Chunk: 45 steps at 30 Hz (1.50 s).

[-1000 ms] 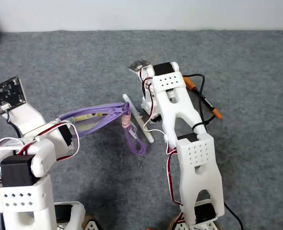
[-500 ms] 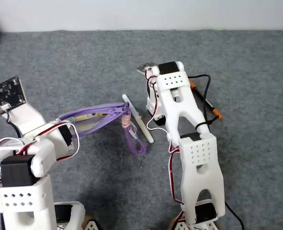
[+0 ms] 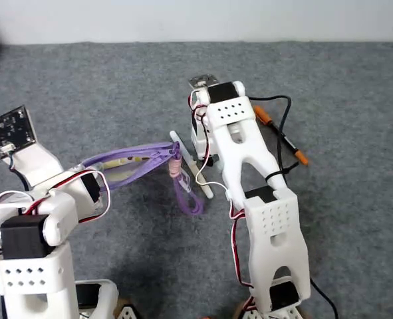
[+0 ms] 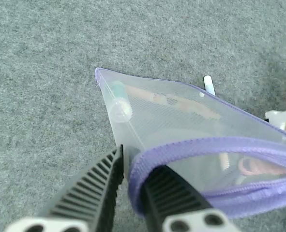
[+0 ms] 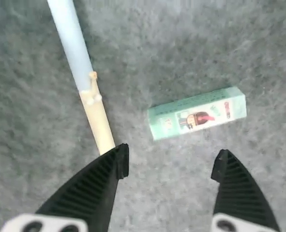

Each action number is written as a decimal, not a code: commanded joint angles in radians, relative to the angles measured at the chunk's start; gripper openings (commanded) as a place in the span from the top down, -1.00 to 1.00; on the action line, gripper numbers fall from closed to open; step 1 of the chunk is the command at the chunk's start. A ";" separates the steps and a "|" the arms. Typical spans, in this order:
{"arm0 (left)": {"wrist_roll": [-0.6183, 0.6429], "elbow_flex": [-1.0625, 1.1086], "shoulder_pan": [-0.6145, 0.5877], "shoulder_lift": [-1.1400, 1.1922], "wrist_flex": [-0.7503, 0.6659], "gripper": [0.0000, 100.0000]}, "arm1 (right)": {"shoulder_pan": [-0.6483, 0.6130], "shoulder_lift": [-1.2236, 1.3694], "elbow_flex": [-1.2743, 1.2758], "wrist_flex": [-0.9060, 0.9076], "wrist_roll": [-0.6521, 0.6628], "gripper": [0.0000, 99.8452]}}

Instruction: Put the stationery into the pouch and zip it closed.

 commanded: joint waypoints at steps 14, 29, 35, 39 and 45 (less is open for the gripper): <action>0.009 -0.022 0.006 -0.005 -0.029 0.97 | 0.050 0.019 -0.031 -0.090 -0.158 0.43; 0.009 -0.022 0.003 -0.005 -0.029 0.97 | 0.099 0.133 -0.031 -0.268 -0.298 0.45; 0.009 -0.022 0.000 -0.005 -0.028 0.97 | 0.107 0.142 -0.031 -0.257 -0.298 0.91; 0.009 -0.022 0.000 -0.005 -0.028 0.97 | 0.110 0.116 -0.044 -0.193 -0.298 0.97; 0.009 -0.022 0.000 -0.005 -0.028 0.97 | 0.093 -0.013 -0.121 0.010 -0.293 0.98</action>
